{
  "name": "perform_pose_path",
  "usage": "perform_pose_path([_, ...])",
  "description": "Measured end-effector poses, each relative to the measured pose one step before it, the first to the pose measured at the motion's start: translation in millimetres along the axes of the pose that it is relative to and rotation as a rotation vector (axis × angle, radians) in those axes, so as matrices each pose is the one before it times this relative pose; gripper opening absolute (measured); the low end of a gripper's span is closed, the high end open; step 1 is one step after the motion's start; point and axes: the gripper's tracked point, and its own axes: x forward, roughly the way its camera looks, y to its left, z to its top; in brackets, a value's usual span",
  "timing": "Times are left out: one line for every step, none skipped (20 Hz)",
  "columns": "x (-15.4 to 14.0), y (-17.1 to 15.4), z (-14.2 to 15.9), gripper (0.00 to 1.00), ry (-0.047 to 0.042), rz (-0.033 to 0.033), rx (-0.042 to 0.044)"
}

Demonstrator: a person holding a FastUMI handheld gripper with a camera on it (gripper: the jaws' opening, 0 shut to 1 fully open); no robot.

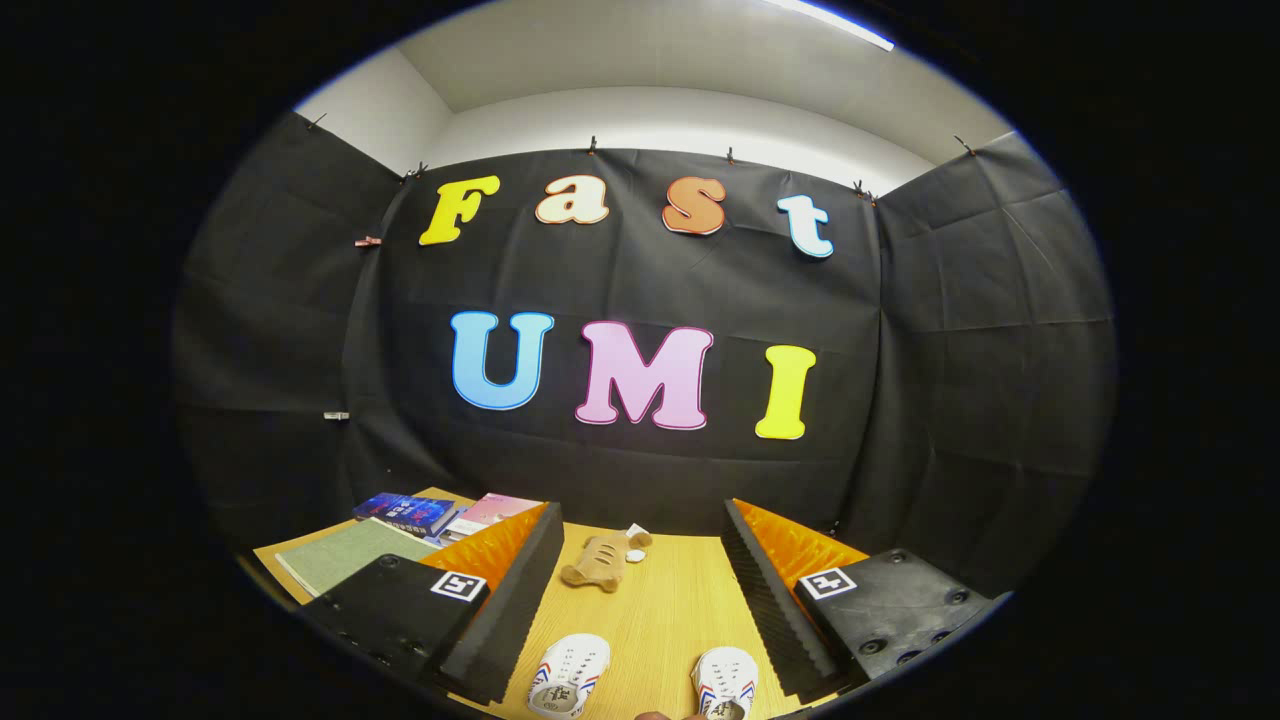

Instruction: Open the storage box then place both shoes into the box .Put the left shoe in first, then the right shoe, with the right side of both shoes facing outward in a uniform manner.

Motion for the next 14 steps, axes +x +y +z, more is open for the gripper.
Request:
perform_pose_path([0.37, 0.14, -0.87, 0.97, 0.00114, 0.00029, 0.00326])
perform_pose_path([1.38, 2.14, -0.78, 0.97, 0.00258, 0.00365, 0.00422])
perform_pose_path([1.13, 1.51, -1.39, 0.97, 0.00418, 0.00313, 0.00426])
perform_pose_path([1.13, -0.19, -1.9, 0.97, 0.00226, -0.00017, 0.00413])
perform_pose_path([2.16, -0.22, -1.45, 0.97, 0.00367, -0.00363, 0.00213])
perform_pose_path([2.03, -1.11, -4.59, 0.97, 0.00852, -0.00592, -0.00009])
perform_pose_path([1.99, -0.6, -4.23, 0.97, 0.00948, -0.00553, -0.00025])
perform_pose_path([2.33, -0.78, -2.68, 0.97, 0.00644, -0.00509, 0.00217])
perform_pose_path([2.56, 0.05, -4.21, 0.97, 0.01146, -0.00435, 0.0036])
perform_pose_path([2.29, 0.94, -4.82, 0.97, 0.01247, -0.00033, 0.00386])
perform_pose_path([2.29, 0.7, -6.52, 0.97, 0.01824, -0.00002, 0.00528])
perform_pose_path([4.18, 1.16, -7.0, 0.97, 0.02065, 0.00223, 0.00837])
perform_pose_path([3.04, 3.12, -6.45, 0.97, 0.01978, 0.0076, 0.00825])
perform_pose_path([4.52, 5.43, -7.89, 0.97, 0.02558, 0.01719, 0.00225])
